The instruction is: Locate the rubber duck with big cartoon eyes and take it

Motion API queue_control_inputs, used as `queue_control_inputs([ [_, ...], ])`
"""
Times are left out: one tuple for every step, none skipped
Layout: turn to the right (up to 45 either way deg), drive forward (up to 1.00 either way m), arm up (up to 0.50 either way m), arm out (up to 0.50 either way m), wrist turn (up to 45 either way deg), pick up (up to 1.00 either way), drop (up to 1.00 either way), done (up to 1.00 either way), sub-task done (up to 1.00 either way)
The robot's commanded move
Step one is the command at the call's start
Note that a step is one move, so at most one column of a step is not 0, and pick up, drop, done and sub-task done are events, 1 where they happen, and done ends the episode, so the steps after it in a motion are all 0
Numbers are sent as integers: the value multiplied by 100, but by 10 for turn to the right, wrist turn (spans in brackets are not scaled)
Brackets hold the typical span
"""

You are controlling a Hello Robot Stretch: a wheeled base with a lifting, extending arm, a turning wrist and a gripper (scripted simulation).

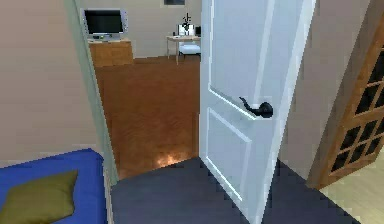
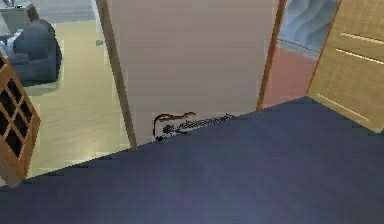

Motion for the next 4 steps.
queue_control_inputs([
  [150, 0, 0, 0, 0, 0, 0, 0, 0],
  [0, 40, 0, 0, 0, 0, 0, 0, 0],
  [-360, 0, 0, 0, 0, 0, 0, 0, 0],
  [0, 100, 0, 0, 0, 0, 0, 0, 0],
])
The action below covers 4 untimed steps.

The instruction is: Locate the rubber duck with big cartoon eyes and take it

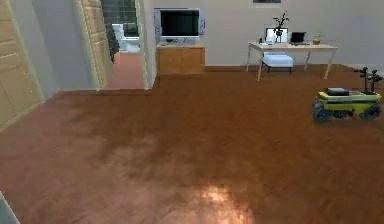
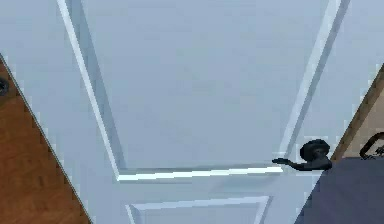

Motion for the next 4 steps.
queue_control_inputs([
  [-60, 0, 0, 0, 0, 0, 0, 0, 0],
  [0, 50, 0, 0, 0, 0, 0, 0, 0],
  [-150, 0, 0, 0, 0, 0, 0, 0, 0],
  [0, 100, 0, 0, 0, 0, 0, 0, 0],
])
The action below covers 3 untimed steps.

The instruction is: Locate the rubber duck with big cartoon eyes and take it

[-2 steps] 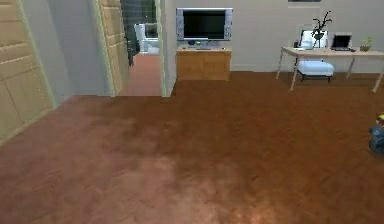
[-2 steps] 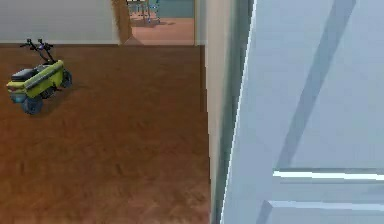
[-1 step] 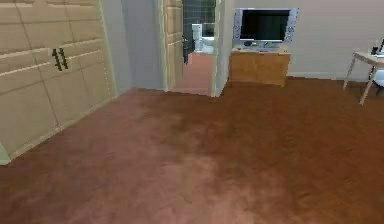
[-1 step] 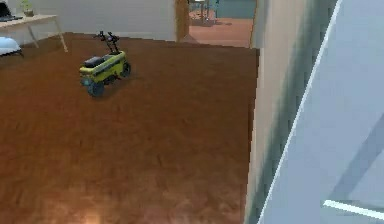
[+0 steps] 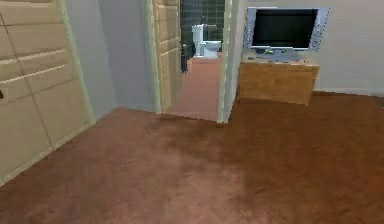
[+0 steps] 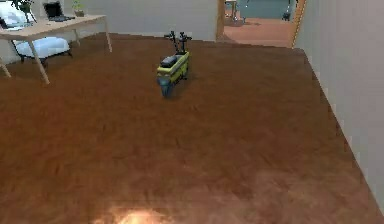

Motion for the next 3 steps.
queue_control_inputs([
  [0, 100, 0, 0, 0, 0, 0, 0, 0],
  [0, 100, 0, 0, 0, 0, 0, 0, 0],
  [-30, 0, 0, 0, 0, 0, 0, 0, 0],
])
